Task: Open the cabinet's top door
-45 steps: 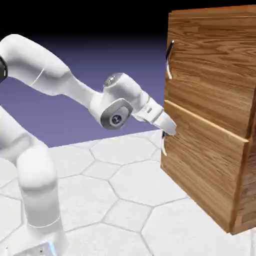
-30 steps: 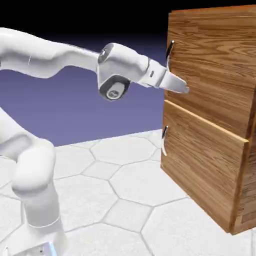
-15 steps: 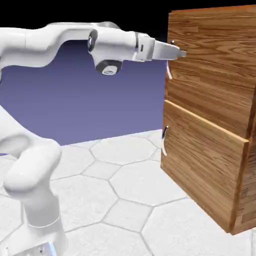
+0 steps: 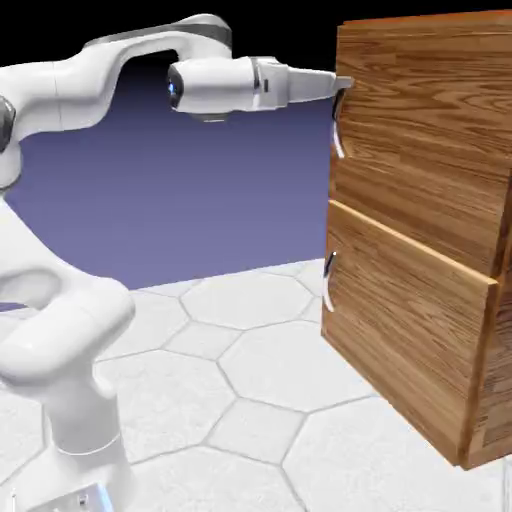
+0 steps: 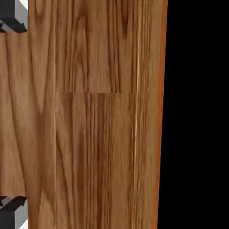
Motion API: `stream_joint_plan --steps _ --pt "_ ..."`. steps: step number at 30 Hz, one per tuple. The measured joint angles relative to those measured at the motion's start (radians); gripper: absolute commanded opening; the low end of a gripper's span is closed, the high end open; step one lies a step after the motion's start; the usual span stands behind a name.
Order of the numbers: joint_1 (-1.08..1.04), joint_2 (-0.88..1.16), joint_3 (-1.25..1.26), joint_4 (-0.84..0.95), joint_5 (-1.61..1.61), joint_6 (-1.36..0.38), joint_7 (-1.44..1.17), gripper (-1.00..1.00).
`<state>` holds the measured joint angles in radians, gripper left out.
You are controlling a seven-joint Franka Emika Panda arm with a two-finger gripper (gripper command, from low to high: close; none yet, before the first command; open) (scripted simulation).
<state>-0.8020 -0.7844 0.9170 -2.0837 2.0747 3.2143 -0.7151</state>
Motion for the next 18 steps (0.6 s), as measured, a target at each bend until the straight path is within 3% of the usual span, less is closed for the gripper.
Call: stream_joint_plan --steps 18 --pt "-0.307 -0.081 0.346 0.274 0.783 0.067 -0.55 0.0"
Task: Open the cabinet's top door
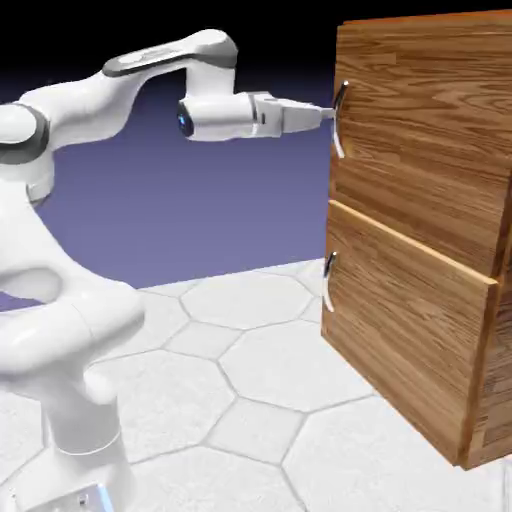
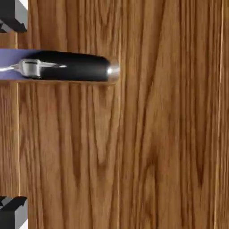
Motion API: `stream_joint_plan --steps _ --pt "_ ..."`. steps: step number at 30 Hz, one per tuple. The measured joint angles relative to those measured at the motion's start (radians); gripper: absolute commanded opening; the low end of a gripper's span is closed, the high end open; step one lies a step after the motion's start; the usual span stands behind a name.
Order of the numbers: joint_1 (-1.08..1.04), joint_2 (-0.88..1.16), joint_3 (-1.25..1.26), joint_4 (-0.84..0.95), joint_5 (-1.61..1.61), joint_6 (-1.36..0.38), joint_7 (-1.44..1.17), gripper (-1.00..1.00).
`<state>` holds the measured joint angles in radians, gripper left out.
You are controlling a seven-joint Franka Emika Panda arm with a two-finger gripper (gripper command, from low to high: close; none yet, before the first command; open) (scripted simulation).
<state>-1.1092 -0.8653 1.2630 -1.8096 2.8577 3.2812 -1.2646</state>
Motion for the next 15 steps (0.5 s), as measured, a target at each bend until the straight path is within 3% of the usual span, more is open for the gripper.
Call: stream_joint_plan --steps 7,8,15 --pt "-0.2 0.031 0.138 0.153 0.04 -0.001 -0.031 0.0" --pt "-0.211 0.033 0.145 0.161 0.04 -0.001 -0.031 -1.0" --pt "-0.03 0.07 0.032 0.011 0.037 -0.083 -0.087 -1.0"
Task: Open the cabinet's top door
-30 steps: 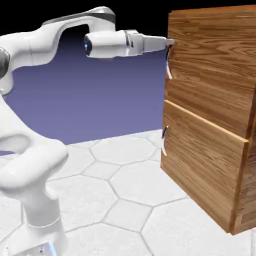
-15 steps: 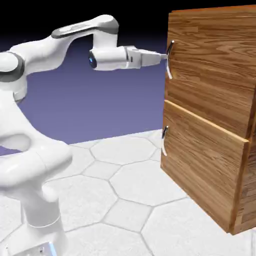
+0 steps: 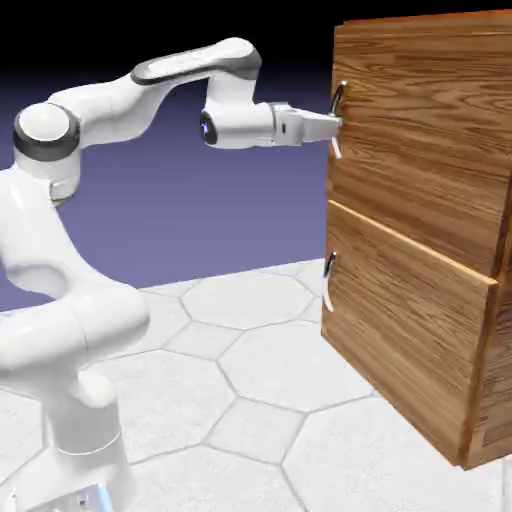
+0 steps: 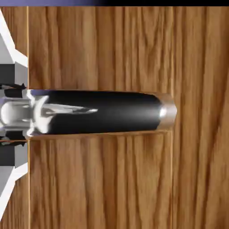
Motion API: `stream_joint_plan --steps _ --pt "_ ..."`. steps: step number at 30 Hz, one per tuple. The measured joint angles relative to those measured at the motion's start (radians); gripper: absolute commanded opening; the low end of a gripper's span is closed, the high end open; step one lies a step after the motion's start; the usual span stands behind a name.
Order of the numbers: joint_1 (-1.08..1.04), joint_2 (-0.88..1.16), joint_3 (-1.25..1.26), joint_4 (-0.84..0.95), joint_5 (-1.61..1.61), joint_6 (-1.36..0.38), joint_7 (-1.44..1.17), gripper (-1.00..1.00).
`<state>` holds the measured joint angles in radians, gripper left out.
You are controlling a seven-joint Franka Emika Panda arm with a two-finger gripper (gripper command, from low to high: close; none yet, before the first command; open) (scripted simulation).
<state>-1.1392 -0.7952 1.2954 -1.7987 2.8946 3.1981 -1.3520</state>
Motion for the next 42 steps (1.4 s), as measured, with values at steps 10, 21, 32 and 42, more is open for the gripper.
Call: stream_joint_plan --steps 10,21,32,42 --pt "0.362 0.041 -0.243 -0.254 -0.103 -0.125 -0.018 -1.0" --pt "0.761 0.014 -0.545 -0.495 -0.288 -0.221 0.028 -1.0" --pt "1.16 -0.114 -0.874 -0.73 -0.585 -0.277 0.149 -1.0" --pt "1.475 -0.318 -1.146 -0.922 -0.999 -0.27 0.371 -1.0"
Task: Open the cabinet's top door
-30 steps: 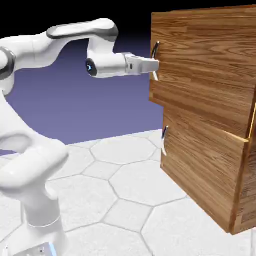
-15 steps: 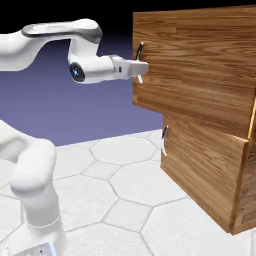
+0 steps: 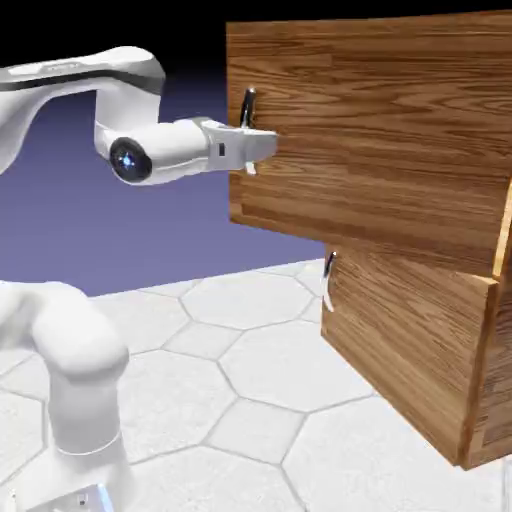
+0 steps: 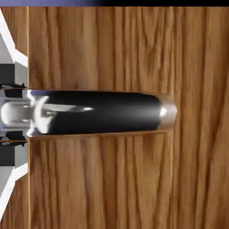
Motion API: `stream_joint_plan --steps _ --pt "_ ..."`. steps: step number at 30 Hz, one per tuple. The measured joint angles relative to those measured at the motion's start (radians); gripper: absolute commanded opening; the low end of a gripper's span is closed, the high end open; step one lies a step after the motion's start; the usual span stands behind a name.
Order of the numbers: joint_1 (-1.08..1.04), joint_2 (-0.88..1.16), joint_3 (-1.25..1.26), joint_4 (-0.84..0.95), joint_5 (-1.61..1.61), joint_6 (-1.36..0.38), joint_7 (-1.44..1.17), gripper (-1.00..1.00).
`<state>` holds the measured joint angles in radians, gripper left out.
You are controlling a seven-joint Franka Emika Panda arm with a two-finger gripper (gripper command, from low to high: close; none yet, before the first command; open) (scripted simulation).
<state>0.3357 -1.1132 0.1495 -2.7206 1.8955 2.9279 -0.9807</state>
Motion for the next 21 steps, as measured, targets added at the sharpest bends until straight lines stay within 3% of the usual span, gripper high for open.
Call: stream_joint_plan --steps 9,21 --pt "0.023 -0.204 -0.127 -0.136 -0.392 -0.126 0.289 -1.0" --pt "-0.16 -0.461 -0.484 -0.193 -0.875 -0.61 0.494 -1.0"
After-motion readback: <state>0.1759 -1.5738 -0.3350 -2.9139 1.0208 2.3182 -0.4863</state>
